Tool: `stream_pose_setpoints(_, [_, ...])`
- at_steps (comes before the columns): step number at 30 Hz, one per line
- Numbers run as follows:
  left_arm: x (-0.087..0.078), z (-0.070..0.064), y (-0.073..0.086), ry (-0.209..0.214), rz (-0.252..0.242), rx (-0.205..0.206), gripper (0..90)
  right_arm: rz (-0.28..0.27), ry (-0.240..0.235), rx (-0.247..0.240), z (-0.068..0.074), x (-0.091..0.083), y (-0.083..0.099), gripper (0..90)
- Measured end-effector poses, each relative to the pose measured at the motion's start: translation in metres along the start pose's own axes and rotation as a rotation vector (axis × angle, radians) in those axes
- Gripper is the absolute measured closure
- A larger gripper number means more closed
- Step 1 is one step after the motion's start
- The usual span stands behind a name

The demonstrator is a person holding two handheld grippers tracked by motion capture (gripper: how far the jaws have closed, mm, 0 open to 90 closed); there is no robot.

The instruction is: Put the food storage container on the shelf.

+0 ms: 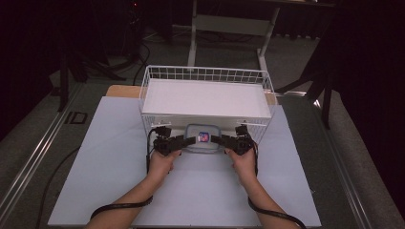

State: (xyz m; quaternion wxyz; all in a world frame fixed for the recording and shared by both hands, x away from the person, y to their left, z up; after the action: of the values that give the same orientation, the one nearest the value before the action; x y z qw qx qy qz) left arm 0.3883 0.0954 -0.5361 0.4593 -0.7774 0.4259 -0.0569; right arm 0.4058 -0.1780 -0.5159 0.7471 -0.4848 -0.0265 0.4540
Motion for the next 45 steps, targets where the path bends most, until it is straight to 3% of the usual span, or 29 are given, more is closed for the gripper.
stream_pose_setpoints(4, [0.002, 0.001, -0.001, -0.019, -0.014, -0.012, 36.3, 0.011, 0.008, 0.029, 0.001, 0.001, -0.001, 40.4])
stream_pose_setpoints(5, [0.002, 0.0, -0.003, -0.036, -0.021, 0.0, 36.6, -0.014, 0.016, -0.011, -0.002, 0.003, -0.002, 41.4])
stream_pose_setpoints(6, [0.002, 0.001, -0.004, -0.038, -0.018, 0.006, 37.4, -0.01, 0.018, -0.003, -0.002, 0.004, -0.002, 41.0])
stream_pose_setpoints(11, [0.001, 0.001, -0.004, -0.031, -0.01, 0.008, 37.9, -0.026, 0.02, 0.007, -0.003, 0.005, -0.002, 40.7])
stream_pose_setpoints(13, [-0.003, 0.002, -0.005, -0.013, -0.021, 0.002, 37.9, -0.036, 0.033, -0.02, -0.002, 0.004, -0.002, 41.3])
stream_pose_setpoints(15, [-0.004, 0.001, -0.005, -0.018, -0.026, 0.001, 37.9, -0.023, 0.047, 0.004, 0.003, 0.0, -0.001, 41.1])
stream_pose_setpoints(19, [-0.013, -0.002, -0.004, -0.004, -0.029, 0.015, 37.9, -0.034, 0.047, -0.032, 0.006, -0.005, -0.001, 40.5])
stream_pose_setpoints(21, [-0.017, -0.003, -0.001, 0.008, -0.016, 0.014, 37.9, -0.041, 0.047, -0.083, 0.011, -0.011, 0.002, 39.8])
stream_pose_setpoints(23, [-0.022, -0.006, 0.002, 0.013, 0.001, 0.025, 37.9, -0.037, 0.053, -0.088, 0.013, -0.015, 0.003, 39.4])
stream_pose_setpoints(27, [-0.038, -0.014, 0.007, 0.039, 0.017, 0.074, 37.8, -0.036, 0.053, -0.121, 0.023, -0.027, 0.006, 39.5])
stream_pose_setpoints(29, [-0.051, -0.02, 0.011, 0.035, 0.009, 0.112, 38.0, -0.041, 0.049, -0.163, 0.033, -0.036, 0.008, 40.7])
stream_pose_setpoints(30, [-0.051, -0.02, 0.011, 0.035, 0.009, 0.112, 38.0, -0.041, 0.049, -0.163, 0.033, -0.036, 0.008, 40.7])
stream_pose_setpoints(33, [-0.064, -0.024, 0.012, 0.048, 0.004, 0.161, 37.9, -0.037, 0.024, -0.178, 0.042, -0.04, 0.011, 40.9])
stream_pose_setpoints(36, [-0.076, -0.029, 0.013, 0.099, -0.001, 0.184, 31.1, -0.026, -0.013, -0.189, 0.053, -0.039, 0.019, 43.0])
stream_pose_setpoints(39, [-0.081, -0.033, 0.014, 0.092, 0.003, 0.213, 30.3, -0.013, -0.025, -0.21, 0.058, -0.036, 0.024, 45.4])
stream_pose_setpoints(42, [-0.088, -0.039, 0.016, 0.1, -0.008, 0.255, 21.5, 0.0, -0.025, -0.263, 0.062, -0.027, 0.034, 53.9])
stream_pose_setpoints(43, [-0.092, -0.041, 0.019, 0.105, -0.037, 0.273, 16.4, 0.004, -0.031, -0.254, 0.062, -0.026, 0.035, 59.0])
stream_pose_setpoints(45, [-0.093, -0.042, 0.021, 0.102, -0.036, 0.284, 10.3, 0.004, -0.028, -0.266, 0.063, -0.023, 0.038, 71.1])
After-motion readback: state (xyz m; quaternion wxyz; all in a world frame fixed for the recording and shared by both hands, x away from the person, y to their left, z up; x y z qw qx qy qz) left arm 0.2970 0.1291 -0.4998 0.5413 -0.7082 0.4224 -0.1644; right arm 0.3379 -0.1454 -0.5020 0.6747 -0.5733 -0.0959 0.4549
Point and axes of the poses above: each handheld gripper's, and its own axes: x roughly forward along the jaws, y roughly out of its underside, z roughly to its left, the point moved 1 cm from there along x, roughly forward along the jaws, and after that the axes turned 10 degrees about -z, right-handed, at the moved point
